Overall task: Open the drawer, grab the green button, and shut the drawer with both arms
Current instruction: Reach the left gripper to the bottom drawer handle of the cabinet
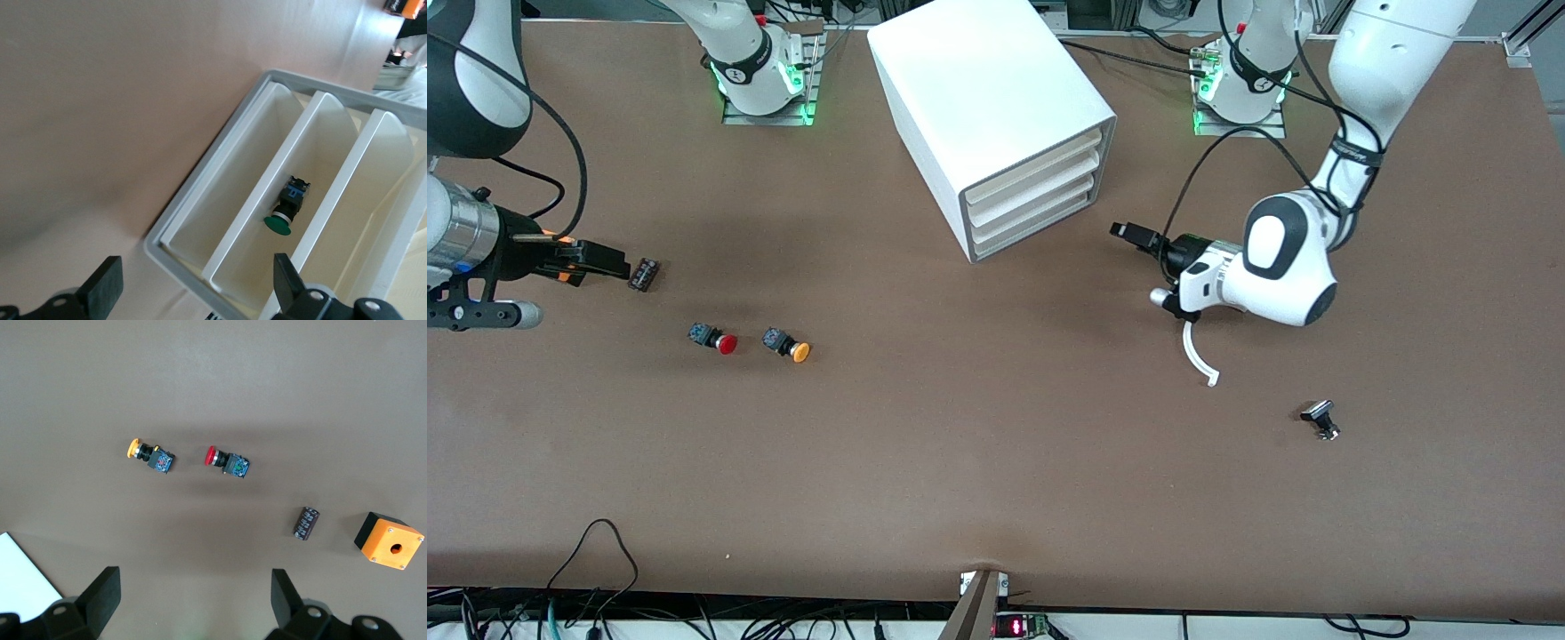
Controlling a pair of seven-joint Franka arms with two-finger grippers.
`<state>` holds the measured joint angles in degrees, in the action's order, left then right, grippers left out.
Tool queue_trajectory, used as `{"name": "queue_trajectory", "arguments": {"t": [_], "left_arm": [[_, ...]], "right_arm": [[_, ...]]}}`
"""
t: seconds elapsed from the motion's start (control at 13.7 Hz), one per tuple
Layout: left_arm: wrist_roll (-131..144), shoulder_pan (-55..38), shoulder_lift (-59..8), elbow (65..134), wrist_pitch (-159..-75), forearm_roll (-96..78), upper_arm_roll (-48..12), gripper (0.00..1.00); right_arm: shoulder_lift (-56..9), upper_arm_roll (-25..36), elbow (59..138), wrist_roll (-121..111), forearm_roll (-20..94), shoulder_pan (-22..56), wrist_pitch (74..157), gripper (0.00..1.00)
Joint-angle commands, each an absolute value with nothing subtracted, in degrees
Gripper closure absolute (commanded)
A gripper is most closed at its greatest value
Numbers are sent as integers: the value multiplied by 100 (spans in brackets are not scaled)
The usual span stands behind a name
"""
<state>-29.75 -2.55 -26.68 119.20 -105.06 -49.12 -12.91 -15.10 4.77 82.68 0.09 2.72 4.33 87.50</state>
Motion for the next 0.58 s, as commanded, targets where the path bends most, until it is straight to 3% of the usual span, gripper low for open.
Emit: {"name": "queue_trajectory", "arguments": {"t": [0.0,0.51], "left_arm": [[-3575,-272,-2584,12312,-10765,-5369,-1493,1],[-4719,-755,-2988,12639,-11021,-6249,-1591,9]], "right_arm": [[-1661,431,8235,-237,378,395,8771,0],[-1749,404,8235,-229,281,624,8850,0]]}}
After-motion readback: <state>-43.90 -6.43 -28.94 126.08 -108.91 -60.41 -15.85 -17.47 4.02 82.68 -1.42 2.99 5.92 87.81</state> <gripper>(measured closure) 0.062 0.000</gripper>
